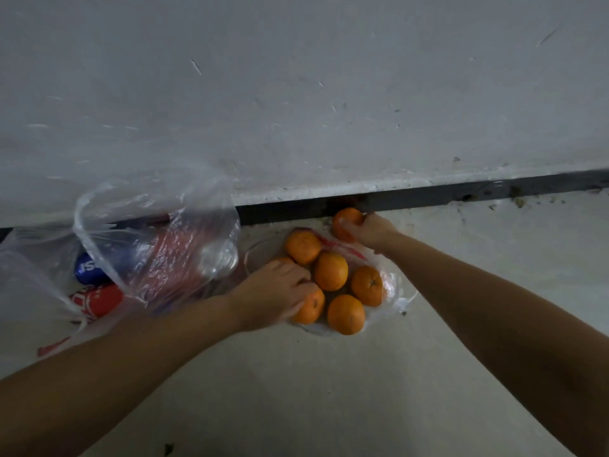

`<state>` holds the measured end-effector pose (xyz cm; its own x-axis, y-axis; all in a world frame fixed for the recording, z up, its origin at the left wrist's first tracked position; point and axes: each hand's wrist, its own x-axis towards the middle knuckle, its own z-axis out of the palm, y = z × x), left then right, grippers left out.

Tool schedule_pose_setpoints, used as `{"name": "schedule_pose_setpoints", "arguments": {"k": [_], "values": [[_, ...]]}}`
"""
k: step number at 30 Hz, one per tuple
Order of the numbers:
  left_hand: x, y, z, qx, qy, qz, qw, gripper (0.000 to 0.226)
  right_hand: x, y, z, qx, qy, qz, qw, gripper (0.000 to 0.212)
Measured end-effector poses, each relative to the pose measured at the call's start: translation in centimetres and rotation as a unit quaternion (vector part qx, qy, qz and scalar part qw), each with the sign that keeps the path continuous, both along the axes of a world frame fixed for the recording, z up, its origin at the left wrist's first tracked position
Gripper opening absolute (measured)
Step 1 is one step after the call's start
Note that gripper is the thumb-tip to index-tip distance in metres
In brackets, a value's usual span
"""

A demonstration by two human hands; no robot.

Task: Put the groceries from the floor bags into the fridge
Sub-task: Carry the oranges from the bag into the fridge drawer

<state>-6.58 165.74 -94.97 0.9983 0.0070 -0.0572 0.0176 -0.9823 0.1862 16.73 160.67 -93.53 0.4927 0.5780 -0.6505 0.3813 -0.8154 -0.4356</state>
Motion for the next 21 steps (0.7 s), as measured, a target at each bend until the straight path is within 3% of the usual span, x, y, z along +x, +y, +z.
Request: {"name": "schedule_pose_setpoints", "arguments": {"k": [2, 6, 11, 13, 16, 21], "values": [[-0.2, -1.5, -0.6, 0.039, 0.044, -0.039, 0.997, 0.032, -0.9, 0.5, -1.6, -0.004, -0.014, -0.050, 0.999, 0.068], [0.6, -3.2, -2.2, 0.110, 0.103, -0.024, 0.988, 0.055, -1.6, 1.6, -2.0, 0.018, -0.001, -0.109, 0.994, 0.076], [1.7, -3.7, -0.7, 0.112, 0.194, 0.010, 0.974, 0.065, -0.9, -1.3, 1.5, 0.048, -0.063, -0.082, 0.994, 0.068], [1.7, -3.9, 1.6, 0.109, 0.199, 0.019, 0.974, 0.072, -1.3, -3.6, 4.8, 0.053, -0.081, -0.049, 0.994, 0.067], [2.3, -4.3, 6.9, 0.017, 0.165, 0.104, 0.981, 0.086, -2.3, -6.7, 10.9, 0.033, -0.103, 0.024, 0.994, 0.070], [4.0, -5.2, 21.3, -0.090, 0.129, 0.240, 0.958, 0.064, -3.6, -10.7, 22.9, 0.015, -0.147, 0.106, 0.983, 0.060]]}}
